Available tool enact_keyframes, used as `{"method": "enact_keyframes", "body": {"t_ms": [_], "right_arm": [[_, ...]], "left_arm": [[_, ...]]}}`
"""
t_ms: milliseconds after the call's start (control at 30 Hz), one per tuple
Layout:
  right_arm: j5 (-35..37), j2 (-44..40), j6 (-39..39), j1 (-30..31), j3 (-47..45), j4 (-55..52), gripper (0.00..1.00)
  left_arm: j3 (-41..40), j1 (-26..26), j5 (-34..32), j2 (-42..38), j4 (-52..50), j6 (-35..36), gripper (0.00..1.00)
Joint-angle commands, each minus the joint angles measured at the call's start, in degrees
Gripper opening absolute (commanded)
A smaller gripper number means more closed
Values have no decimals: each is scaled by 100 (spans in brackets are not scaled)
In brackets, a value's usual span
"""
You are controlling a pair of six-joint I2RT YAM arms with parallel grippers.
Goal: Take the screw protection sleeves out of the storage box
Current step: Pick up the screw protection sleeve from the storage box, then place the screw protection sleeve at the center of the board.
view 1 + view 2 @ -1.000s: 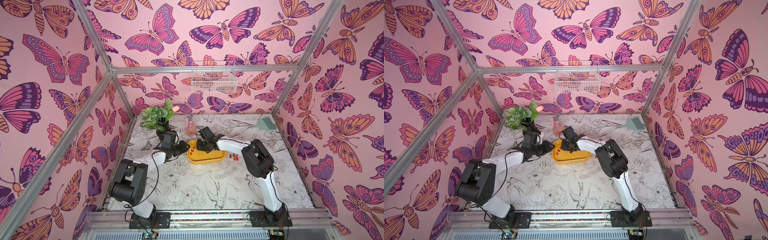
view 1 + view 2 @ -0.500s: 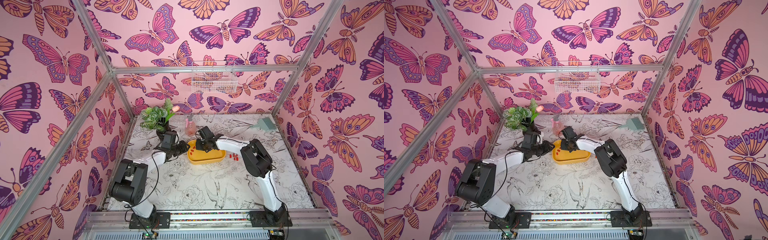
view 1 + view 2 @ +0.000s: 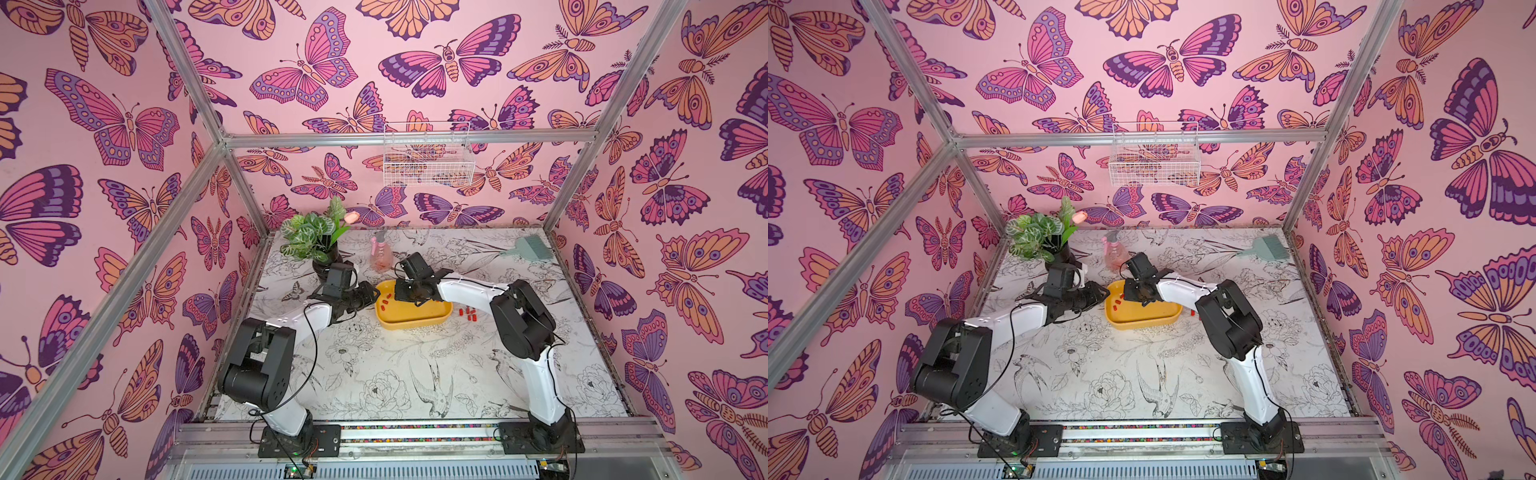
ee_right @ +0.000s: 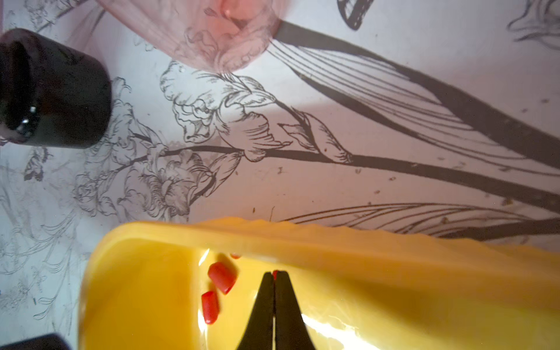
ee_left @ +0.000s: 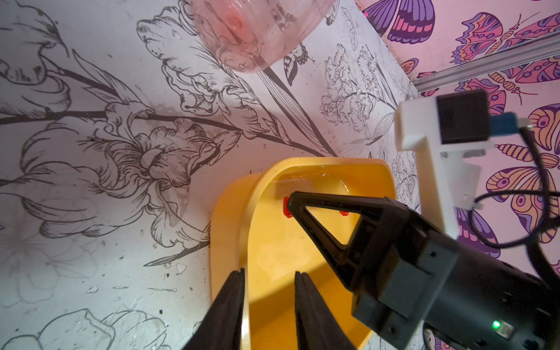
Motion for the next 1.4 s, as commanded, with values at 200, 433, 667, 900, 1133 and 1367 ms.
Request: {"method": "enact_keyframes", "body": {"t_ms": [200, 433, 667, 900, 1133, 1367], "right_arm": [[230, -1125, -438, -48, -427, -263, 5], [229, -2061, -841, -318, -1060, -852, 5], [359, -2914, -1192, -922, -1610, -1405, 5], [675, -3463, -1521, -1303, -1878, -1744, 5], [865, -3276, -1887, -1732, -1825, -2298, 5], [718, -2895, -2010, -1988, -1880, -2337, 5]], "left_arm": [[-63, -8, -86, -102, 20, 39, 33], [32, -95, -303, -89, -184, 127, 33], [207, -210, -553, -51, -488, 233, 34], [288, -236, -664, 15, -639, 234, 33], [349, -236, -697, 67, -708, 244, 30], [367, -249, -701, 87, -734, 245, 30]]}}
